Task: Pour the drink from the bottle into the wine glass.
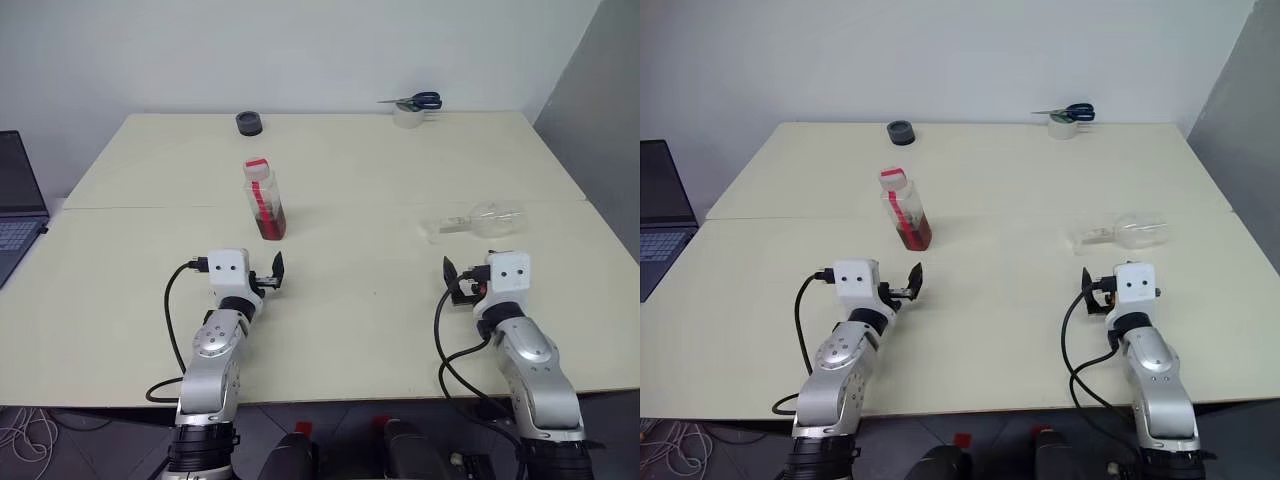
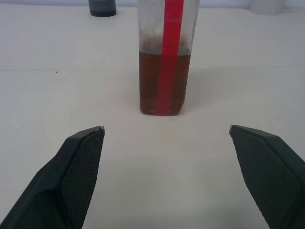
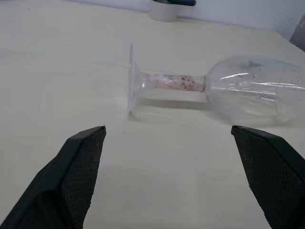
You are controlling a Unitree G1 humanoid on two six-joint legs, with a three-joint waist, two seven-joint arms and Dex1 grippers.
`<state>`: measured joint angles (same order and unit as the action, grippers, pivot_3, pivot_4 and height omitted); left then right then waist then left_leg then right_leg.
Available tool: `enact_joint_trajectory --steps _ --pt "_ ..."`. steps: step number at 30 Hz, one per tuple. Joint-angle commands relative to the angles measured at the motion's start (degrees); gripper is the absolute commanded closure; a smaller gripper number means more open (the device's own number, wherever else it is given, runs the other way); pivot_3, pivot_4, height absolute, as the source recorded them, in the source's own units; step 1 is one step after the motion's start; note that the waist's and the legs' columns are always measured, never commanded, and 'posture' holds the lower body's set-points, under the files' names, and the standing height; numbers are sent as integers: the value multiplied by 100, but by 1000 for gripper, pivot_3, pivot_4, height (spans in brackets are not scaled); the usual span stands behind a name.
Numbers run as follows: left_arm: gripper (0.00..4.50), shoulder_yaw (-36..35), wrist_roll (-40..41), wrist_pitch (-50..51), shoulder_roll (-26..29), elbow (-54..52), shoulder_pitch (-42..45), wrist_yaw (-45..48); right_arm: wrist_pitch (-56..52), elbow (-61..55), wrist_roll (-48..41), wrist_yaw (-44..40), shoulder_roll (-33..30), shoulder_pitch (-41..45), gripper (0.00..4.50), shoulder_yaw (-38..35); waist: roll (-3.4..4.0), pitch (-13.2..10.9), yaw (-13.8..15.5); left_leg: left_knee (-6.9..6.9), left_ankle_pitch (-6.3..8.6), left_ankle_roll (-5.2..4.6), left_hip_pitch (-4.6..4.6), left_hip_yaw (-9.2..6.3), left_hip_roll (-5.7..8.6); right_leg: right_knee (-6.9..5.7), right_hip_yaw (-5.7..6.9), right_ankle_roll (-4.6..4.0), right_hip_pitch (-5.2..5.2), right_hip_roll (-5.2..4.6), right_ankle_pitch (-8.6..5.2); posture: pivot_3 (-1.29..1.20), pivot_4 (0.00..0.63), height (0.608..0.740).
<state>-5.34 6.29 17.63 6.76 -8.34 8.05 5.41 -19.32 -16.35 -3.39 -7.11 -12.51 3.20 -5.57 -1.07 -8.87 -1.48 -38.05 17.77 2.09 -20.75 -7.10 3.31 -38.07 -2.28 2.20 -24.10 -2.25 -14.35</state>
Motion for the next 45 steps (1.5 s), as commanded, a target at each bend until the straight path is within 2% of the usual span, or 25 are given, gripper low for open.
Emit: enact_joint_trajectory --steps 1,5,8,15,18,25,37,45 --pt "16 0 -50 -167 20 -76 125 -37 164 -128 53 6 -37 77 0 -20 0 0 0 0 0 0 0 0 0 0 0 0 0 0 0 0 150 740" --pt "16 -1 -55 -158 23 -70 171 -63 171 -155 87 -106 -154 200 0 34 0 0 -1 0 0 0 0 1 0 0 0 0 0 0 0 0 150 740" --pt "16 -2 -108 -150 75 -26 301 -82 13 -189 -105 -432 -353 597 0 67 1 -1 -8 -1 0 0 0 3 0 -1 -1 0 -1 0 0 0 150 740" --pt "16 59 -239 -256 198 377 665 -55 -1451 -686 -2312 -2556 -1106 1899 0 120 0 -1 -7 -1 1 -2 -1 -3 -1 4 9 -1 3 6 0 0 150 740" --pt "16 46 -231 -286 196 490 797 -49 -1870 -698 -2810 -3104 -1517 2399 0 156 -2 -2 3 -1 1 -3 -7 -6 3 11 10 -1 2 -1 0 0 150 740" --pt "16 -22 -272 -347 225 636 1033 -172 -2042 -493 -3095 -3198 -1548 2839 0 208 -3 -3 25 -2 2 -4 -7 -10 2 9 9 -1 1 -5 1 0 150 740" --pt "16 -18 -263 -373 242 854 1274 -206 -2112 -556 -3225 -3200 -1440 2880 0 289 -3 -3 34 -2 2 -4 -8 -10 4 8 9 -1 -1 -8 1 0 150 740" --pt "16 -70 -191 -528 308 1387 1707 -93 -2198 -625 -3293 -3084 -1434 2982 0 310 -3 -3 33 -2 2 -4 -8 -10 4 7 10 -1 -2 -8 1 0 150 740"
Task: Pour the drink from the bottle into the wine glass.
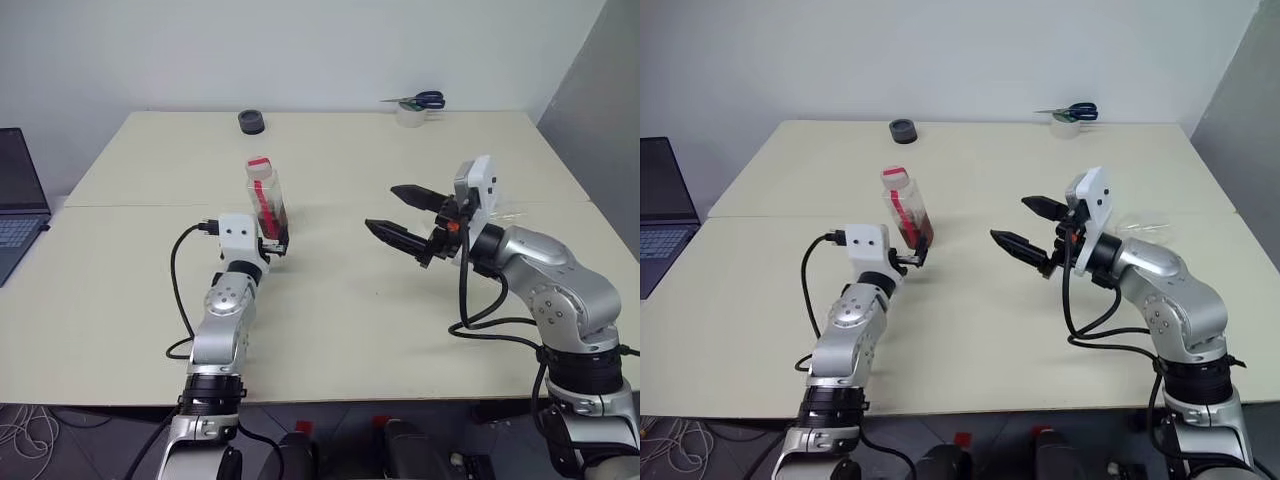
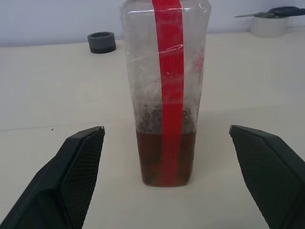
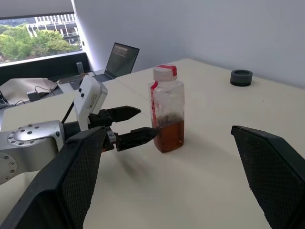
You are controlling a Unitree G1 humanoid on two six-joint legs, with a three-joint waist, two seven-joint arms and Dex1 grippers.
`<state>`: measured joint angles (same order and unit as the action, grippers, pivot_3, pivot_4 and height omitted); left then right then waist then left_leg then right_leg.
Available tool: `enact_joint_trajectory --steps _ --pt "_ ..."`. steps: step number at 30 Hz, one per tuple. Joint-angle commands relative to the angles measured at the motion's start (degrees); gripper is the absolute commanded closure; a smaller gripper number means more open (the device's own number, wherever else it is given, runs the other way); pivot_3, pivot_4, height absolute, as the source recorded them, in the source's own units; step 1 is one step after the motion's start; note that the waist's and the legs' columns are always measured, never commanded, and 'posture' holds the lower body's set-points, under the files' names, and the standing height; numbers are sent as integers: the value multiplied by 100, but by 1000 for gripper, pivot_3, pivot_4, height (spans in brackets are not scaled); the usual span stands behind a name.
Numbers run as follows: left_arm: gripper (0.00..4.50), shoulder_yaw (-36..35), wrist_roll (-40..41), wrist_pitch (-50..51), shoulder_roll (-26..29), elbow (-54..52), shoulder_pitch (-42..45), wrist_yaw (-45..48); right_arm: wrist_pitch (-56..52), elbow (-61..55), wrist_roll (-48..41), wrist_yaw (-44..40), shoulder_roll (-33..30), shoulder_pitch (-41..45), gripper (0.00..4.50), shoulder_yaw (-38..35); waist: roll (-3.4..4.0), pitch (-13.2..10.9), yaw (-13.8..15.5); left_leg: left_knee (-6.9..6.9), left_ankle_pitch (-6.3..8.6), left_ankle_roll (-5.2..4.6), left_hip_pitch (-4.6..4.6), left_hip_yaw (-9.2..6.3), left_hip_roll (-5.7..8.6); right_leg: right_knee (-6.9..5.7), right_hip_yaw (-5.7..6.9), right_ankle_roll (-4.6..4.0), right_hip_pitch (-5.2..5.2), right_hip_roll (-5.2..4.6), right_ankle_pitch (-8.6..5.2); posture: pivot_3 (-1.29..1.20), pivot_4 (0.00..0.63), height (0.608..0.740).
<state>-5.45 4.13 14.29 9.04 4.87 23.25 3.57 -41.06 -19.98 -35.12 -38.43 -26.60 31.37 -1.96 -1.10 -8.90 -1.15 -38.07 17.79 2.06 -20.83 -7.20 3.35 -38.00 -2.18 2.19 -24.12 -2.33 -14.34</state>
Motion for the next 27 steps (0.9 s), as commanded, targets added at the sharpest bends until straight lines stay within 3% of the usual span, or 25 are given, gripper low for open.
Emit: enact_joint_trajectory --steps 1,27 --pt "16 -56 34 -211 84 128 223 116 -35 -268 -122 61 -19 175 0 -50 0 0 0 0 0 0 0 0 0 0 0 0 0 0 0 0 150 740" --pt "16 -233 38 -1843 354 3267 1915 531 -2 -315 -75 368 -57 74 0 -166 -1 -1 -10 0 0 0 -4 -3 3 0 1 0 -5 -3 0 0 150 740"
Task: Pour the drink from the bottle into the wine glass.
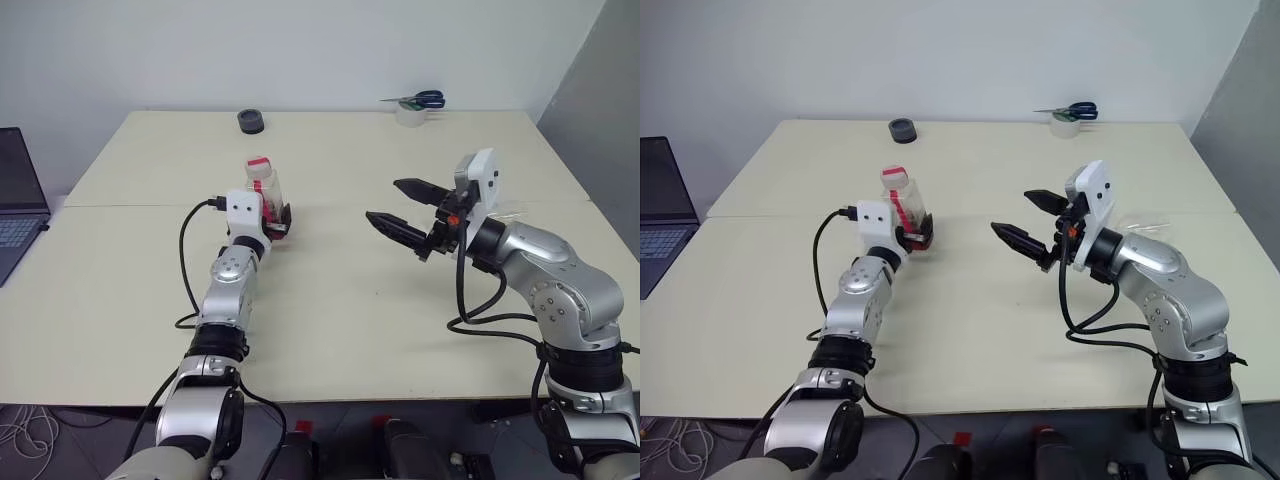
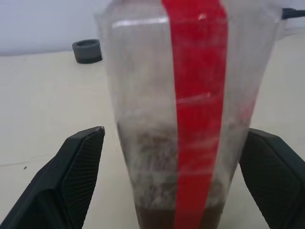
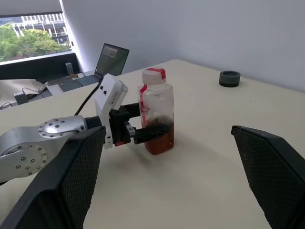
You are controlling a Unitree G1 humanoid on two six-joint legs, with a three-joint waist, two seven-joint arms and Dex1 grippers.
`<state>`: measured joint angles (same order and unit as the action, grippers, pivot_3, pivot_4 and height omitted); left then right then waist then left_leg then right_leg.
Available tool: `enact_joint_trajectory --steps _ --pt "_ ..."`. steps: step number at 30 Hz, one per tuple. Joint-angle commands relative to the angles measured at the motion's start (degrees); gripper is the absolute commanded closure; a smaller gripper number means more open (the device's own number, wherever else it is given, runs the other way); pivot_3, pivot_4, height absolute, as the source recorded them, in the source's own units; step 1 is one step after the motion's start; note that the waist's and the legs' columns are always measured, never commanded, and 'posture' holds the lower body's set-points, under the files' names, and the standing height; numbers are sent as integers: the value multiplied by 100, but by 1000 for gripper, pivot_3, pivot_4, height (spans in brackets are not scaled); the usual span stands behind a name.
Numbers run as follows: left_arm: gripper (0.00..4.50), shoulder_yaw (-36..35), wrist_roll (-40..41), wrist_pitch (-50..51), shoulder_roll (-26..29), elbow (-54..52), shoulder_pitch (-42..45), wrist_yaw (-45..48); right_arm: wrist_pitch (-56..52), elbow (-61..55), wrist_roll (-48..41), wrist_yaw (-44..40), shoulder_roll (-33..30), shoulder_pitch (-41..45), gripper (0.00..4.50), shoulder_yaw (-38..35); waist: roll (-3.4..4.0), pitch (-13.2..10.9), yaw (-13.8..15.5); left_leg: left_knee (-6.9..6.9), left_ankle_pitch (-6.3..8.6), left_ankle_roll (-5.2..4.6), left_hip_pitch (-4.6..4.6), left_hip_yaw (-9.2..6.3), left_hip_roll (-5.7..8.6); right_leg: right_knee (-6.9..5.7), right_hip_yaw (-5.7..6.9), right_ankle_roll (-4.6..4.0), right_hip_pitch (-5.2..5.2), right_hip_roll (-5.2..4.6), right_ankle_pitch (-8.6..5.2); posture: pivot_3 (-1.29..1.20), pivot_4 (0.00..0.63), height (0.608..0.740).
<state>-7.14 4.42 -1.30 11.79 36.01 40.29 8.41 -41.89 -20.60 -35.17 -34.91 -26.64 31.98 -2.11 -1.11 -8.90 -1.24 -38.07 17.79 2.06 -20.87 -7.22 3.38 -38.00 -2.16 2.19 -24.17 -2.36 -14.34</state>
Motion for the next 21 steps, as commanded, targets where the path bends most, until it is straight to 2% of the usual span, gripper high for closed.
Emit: enact_joint_trajectory --steps 1,21 --pt "16 -67 11 -339 89 238 258 56 81 -255 -70 25 -55 14 0 -154 0 0 -6 0 0 0 0 0 0 0 -1 0 -1 0 0 0 150 740" --pt "16 -49 21 -675 45 717 387 49 41 -409 -108 90 -155 -38 0 -194 0 0 -16 1 0 0 -1 0 1 -1 -1 0 -3 -1 0 0 150 740"
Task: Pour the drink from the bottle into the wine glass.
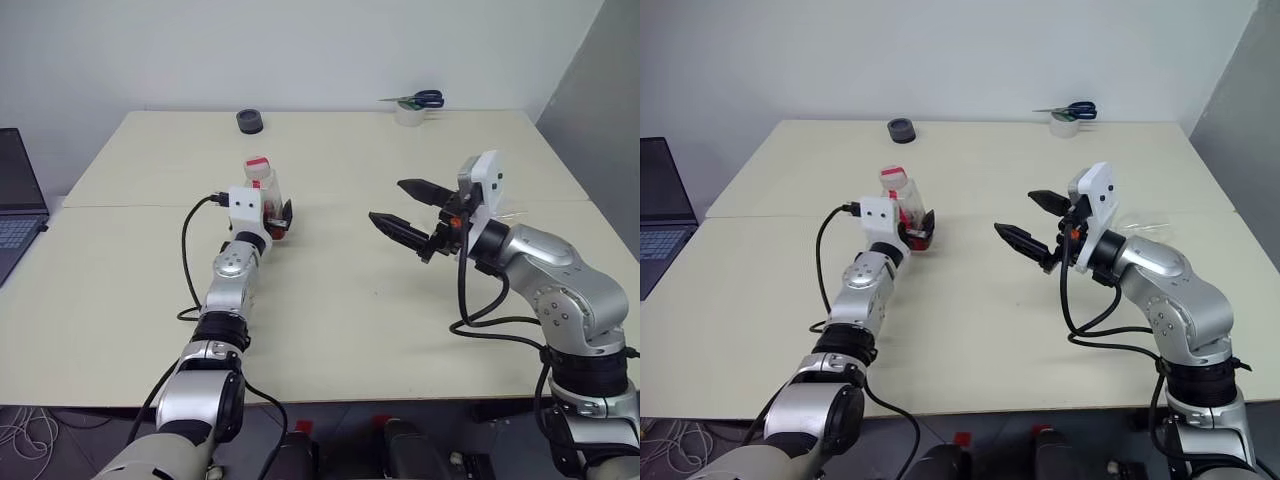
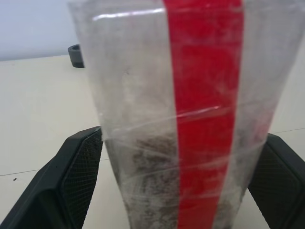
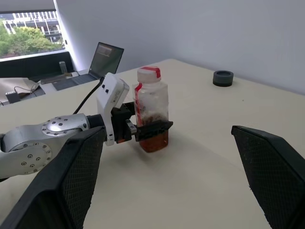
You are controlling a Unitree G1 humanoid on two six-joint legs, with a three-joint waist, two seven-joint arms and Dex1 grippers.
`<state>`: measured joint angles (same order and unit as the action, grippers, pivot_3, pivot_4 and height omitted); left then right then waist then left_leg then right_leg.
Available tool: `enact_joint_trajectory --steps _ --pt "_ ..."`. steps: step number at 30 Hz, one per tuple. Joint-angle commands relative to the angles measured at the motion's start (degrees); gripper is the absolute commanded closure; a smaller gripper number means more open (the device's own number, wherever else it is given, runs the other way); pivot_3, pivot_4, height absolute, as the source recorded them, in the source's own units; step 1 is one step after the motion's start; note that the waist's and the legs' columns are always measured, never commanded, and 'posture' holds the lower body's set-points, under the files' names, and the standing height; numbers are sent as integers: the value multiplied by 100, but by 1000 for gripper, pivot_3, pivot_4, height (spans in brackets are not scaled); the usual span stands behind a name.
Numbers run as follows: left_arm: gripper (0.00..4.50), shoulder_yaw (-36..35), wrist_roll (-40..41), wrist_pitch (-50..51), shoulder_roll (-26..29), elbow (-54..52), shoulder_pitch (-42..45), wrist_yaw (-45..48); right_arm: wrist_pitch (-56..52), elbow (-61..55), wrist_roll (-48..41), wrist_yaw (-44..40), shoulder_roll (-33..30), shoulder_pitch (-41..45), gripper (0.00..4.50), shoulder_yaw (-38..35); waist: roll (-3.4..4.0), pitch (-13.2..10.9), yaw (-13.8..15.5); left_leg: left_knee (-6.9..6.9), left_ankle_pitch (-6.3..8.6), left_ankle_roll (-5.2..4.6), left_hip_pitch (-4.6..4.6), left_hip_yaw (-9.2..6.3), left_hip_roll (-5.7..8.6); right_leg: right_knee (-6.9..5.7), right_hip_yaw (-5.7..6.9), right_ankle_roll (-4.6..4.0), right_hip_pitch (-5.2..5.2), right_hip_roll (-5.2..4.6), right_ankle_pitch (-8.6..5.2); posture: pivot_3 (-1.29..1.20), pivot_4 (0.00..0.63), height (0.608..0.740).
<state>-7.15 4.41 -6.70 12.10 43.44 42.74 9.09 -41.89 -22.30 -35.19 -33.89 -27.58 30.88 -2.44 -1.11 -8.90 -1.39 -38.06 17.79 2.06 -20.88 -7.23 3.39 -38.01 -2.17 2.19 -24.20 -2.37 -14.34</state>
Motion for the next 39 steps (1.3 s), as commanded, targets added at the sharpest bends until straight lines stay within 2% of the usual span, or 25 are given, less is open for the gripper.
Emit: enact_joint_trajectory --steps 1,3,10,11,16,20,23,26,33,39 --pt "196 -56 25 -142 18 -10 141 -17 40 -239 -109 -14 -69 82 0 -154 0 0 -2 0 0 0 0 0 0 0 0 0 0 0 0 0 150 740" --pt "585 -75 42 -159 29 9 141 -3 37 -227 -117 -13 -76 109 0 -147 0 0 -2 0 0 0 0 0 0 0 0 0 0 0 0 0 150 740" --pt "2640 -81 28 -157 50 -19 68 -29 65 -178 -121 -22 -75 149 0 -130 0 0 -3 0 0 0 0 0 0 0 0 0 0 0 0 0 150 740" --pt "2707 -77 20 -155 45 -29 42 -47 76 -168 -114 -26 -70 152 0 -122 0 0 -3 0 0 0 0 0 0 0 0 0 0 0 0 0 150 740" --pt "2709 -58 14 -101 16 -92 -9 -92 104 -147 -94 -27 -51 164 0 -105 0 0 -5 0 0 0 0 0 0 -1 0 0 0 0 0 0 150 740" --pt "2709 32 -5 119 -41 -359 43 -120 159 -107 300 128 -115 196 0 133 0 0 -6 0 0 0 0 0 0 -1 -1 0 -1 0 0 0 150 740" --pt "2709 121 14 297 -93 -602 194 27 89 113 726 540 -15 473 0 302 0 0 -7 0 0 0 -1 0 1 -3 0 0 -3 0 0 0 150 740" --pt "2709 341 -146 442 -109 -793 308 149 -7 276 756 997 355 825 0 158 0 0 -10 0 0 0 -4 -1 1 -3 0 0 -7 0 0 0 150 740" --pt "2709 980 87 854 -468 -1862 224 1221 109 623 976 1212 936 1433 0 479 1 -1 -22 2 0 1 -15 3 5 -2 -3 -1 -20 -7 0 0 150 740" --pt "2709 1299 382 1529 -453 -2786 -82 2052 62 613 960 1050 896 1425 0 444 1 -1 -39 2 0 1 -16 5 6 -2 -4 -1 -20 -7 0 0 150 740"
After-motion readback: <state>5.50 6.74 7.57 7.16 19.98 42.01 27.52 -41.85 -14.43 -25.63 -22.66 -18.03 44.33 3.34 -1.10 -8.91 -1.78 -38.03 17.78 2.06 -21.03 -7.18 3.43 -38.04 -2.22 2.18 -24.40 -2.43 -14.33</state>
